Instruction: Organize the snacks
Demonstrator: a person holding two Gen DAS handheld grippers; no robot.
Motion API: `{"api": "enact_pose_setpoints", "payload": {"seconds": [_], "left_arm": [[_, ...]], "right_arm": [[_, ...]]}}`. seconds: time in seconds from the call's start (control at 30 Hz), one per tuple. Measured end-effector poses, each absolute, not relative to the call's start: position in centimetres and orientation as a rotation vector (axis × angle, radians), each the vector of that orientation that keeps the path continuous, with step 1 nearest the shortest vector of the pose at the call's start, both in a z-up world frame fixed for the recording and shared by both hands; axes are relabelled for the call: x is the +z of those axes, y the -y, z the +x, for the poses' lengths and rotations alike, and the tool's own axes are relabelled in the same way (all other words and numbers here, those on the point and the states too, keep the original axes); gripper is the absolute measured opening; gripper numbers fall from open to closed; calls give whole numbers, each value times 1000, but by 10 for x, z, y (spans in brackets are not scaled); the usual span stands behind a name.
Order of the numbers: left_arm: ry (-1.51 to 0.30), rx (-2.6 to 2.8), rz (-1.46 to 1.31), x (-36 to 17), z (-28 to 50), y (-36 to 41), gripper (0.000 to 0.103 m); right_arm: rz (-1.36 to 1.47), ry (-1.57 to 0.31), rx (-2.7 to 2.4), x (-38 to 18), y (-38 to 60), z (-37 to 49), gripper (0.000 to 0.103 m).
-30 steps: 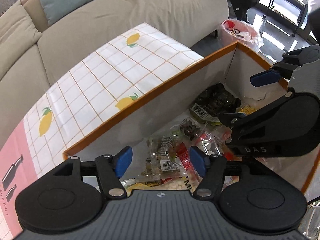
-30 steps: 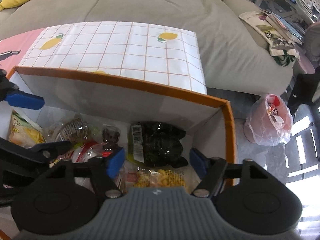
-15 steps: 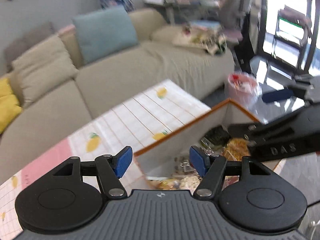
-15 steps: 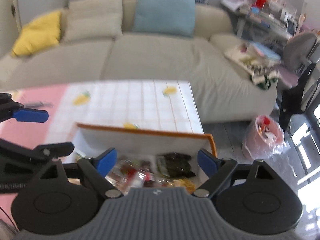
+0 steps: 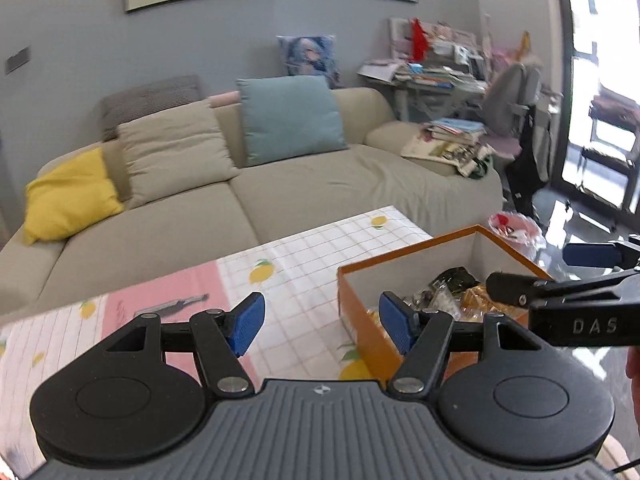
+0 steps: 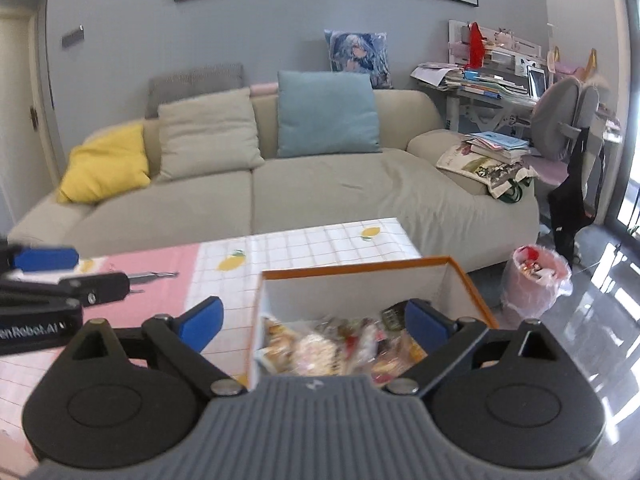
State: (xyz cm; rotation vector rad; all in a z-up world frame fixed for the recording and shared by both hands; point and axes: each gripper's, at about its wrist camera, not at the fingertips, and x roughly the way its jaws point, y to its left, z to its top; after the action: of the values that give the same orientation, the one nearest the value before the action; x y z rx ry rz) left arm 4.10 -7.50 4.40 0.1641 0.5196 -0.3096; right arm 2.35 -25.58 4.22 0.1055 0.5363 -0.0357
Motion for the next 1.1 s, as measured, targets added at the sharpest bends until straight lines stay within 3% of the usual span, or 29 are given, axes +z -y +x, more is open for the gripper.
{"api": "enact_pose_setpoints", "payload": {"seconds": [0.33,0.67,1.1], "left_arm": [[-545,-221,112,16,10,46,79],[-633,-221,92,-12,6,42,82],[-664,-202,75,-16,6,37,82]], "right_arm": [[29,-453,-89,24,211,-29,97],[44,-576,-133,-19,218,-39,97],[53,-581,-138,-21,217,-34,97]]}}
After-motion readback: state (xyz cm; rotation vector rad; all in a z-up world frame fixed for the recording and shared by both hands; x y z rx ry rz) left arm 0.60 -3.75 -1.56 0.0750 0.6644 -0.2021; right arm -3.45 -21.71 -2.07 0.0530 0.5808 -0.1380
